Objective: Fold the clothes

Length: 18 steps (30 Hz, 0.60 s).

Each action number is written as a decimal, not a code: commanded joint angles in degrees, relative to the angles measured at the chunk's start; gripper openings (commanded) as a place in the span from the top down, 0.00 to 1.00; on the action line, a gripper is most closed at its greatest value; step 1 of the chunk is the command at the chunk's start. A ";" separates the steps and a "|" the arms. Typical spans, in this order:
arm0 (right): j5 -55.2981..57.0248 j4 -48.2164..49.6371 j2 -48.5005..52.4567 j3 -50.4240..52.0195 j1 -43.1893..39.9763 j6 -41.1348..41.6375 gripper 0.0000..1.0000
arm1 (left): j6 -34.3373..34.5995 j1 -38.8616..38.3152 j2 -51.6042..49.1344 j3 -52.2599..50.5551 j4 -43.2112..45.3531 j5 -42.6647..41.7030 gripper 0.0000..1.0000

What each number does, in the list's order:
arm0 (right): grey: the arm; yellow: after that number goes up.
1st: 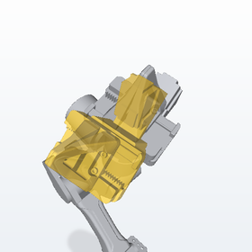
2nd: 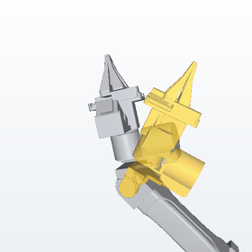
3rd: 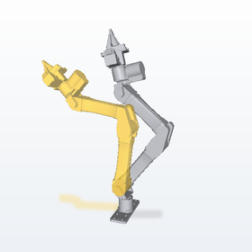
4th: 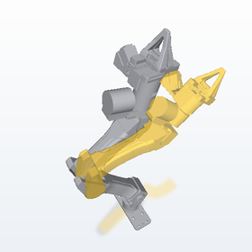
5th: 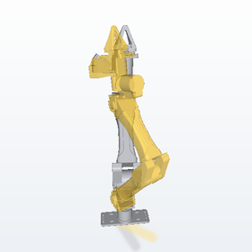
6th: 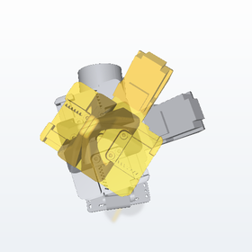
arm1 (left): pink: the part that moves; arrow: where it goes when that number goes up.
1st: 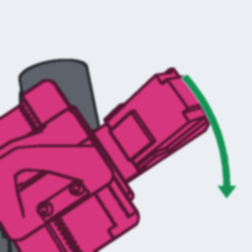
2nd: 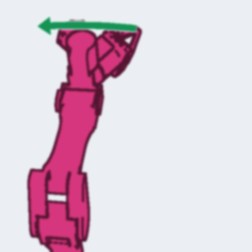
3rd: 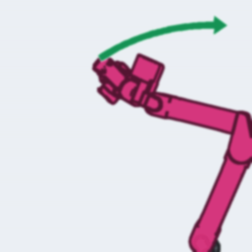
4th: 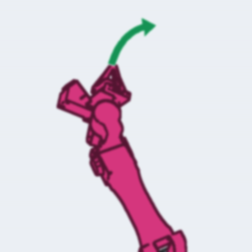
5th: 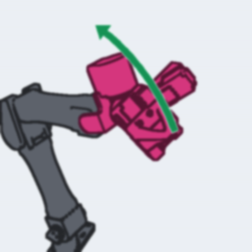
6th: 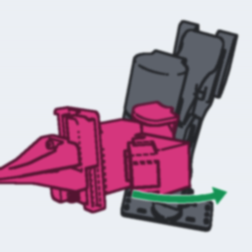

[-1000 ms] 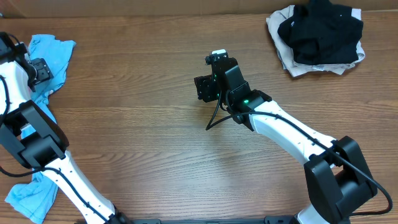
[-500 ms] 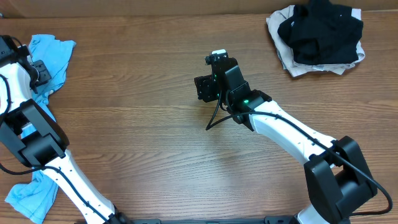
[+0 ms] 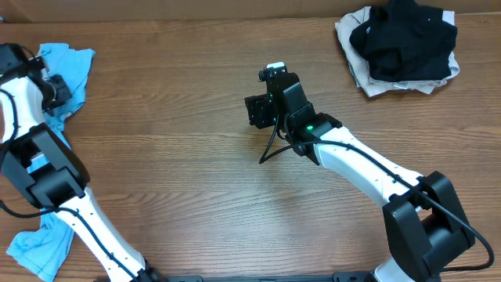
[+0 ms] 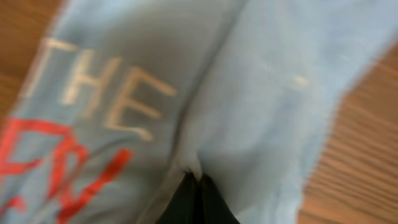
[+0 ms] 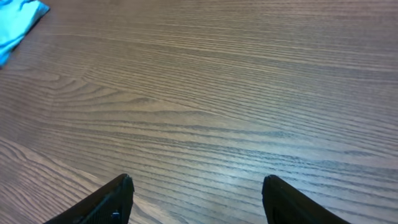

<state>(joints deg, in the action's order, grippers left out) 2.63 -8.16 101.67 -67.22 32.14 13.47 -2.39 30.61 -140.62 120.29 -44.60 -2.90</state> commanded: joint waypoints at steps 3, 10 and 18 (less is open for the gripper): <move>0.87 -1.25 -2.25 -1.33 -2.51 0.33 0.30 | 2.47 -8.44 7.72 -0.11 -1.51 -9.99 0.96; -1.70 -8.20 -10.86 -1.44 -7.58 3.04 0.31 | 2.69 -20.65 13.46 -0.11 -3.69 -15.26 0.96; -6.95 -19.47 -18.88 -1.44 -16.83 4.83 0.29 | 4.57 -36.22 13.88 -0.13 -3.58 -19.56 0.96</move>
<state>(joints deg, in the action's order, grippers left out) -0.89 -25.30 85.19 -67.51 18.41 17.10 0.60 -0.80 -127.61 120.09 -48.18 -18.92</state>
